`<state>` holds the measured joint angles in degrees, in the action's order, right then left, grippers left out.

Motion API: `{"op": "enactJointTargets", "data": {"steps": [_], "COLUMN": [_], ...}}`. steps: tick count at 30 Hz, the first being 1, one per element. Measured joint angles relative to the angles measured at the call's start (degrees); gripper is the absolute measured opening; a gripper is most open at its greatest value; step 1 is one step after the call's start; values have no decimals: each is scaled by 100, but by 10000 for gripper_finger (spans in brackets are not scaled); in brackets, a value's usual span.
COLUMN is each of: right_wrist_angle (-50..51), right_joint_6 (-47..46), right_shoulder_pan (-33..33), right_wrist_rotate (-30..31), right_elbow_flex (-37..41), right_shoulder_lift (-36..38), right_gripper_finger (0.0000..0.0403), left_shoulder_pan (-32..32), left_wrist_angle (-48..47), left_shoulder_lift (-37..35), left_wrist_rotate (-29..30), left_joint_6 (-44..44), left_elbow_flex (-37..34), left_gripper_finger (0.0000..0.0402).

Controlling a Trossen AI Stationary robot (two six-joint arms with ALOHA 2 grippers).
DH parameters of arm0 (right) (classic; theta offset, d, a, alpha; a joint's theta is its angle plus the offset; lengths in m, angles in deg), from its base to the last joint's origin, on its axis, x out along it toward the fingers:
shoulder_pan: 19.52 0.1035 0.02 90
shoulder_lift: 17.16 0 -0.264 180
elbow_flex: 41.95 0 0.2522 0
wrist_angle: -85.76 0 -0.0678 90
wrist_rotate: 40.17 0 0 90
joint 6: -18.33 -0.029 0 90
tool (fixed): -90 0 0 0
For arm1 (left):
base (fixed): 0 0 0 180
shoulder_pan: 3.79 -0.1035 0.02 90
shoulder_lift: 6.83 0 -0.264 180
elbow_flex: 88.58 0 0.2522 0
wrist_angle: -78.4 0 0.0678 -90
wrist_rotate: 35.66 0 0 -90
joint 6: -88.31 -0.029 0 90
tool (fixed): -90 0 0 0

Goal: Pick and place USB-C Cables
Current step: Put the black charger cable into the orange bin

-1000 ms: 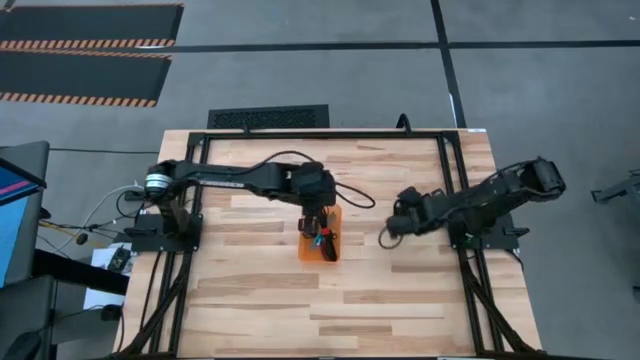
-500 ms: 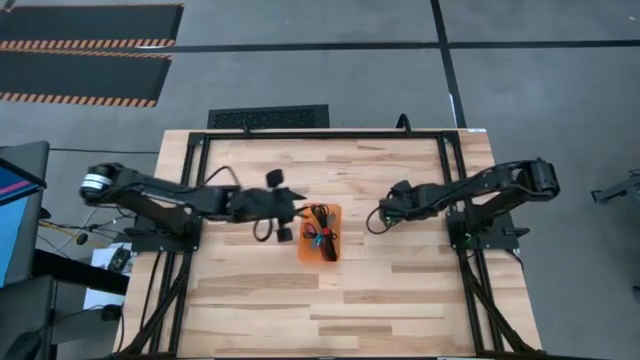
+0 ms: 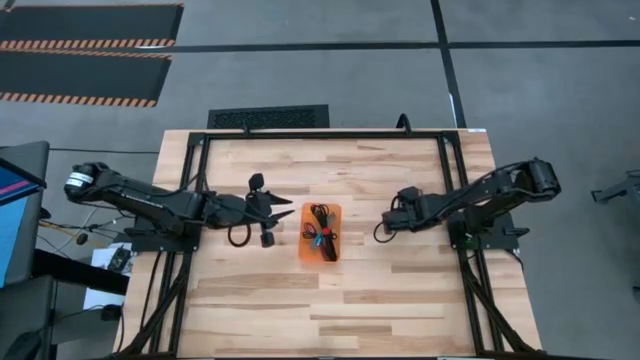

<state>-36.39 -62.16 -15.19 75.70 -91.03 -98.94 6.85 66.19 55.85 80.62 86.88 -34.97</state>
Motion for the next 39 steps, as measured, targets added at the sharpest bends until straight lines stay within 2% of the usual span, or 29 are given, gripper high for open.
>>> {"op": "enactJointTargets", "data": {"steps": [5, 8, 17, 23, 30, 34, 39], "right_wrist_angle": [-507, -847, -1078, -1245, -1686, -1902, -2365], "right_joint_6": [-157, -19, 597, 991, 2190, 2979, 4108], "right_shoulder_pan": [1, 9, 161, 681, 1514, 1982, 2287], "right_wrist_rotate": [31, -5, 381, 1200, 2001, 2614, 2672], "right_elbow_flex": [275, 391, 465, 452, 124, -314, -764], "right_shoulder_lift": [-8, -2, -6, 1, 7, 7, 7], "right_gripper_finger": [245, 225, 100, 37, 43, 43, 40], "left_shoulder_pan": [-9, -10, -46, -113, -279, -355, -358], "left_wrist_angle": [-5, 26, 357, 849, 1964, 2518, 2712], "left_shoulder_lift": [2, 14, 248, 978, 2037, 2358, 2372], "left_wrist_rotate": [13, 12, -4, -5, -13, -212, -640], "left_joint_6": [-28, -61, 170, 251, 166, 164, 168], "left_elbow_flex": [0, 0, 1, 0, 0, 4, 87], "left_gripper_finger": [96, 96, 96, 96, 114, 153, 213]}}
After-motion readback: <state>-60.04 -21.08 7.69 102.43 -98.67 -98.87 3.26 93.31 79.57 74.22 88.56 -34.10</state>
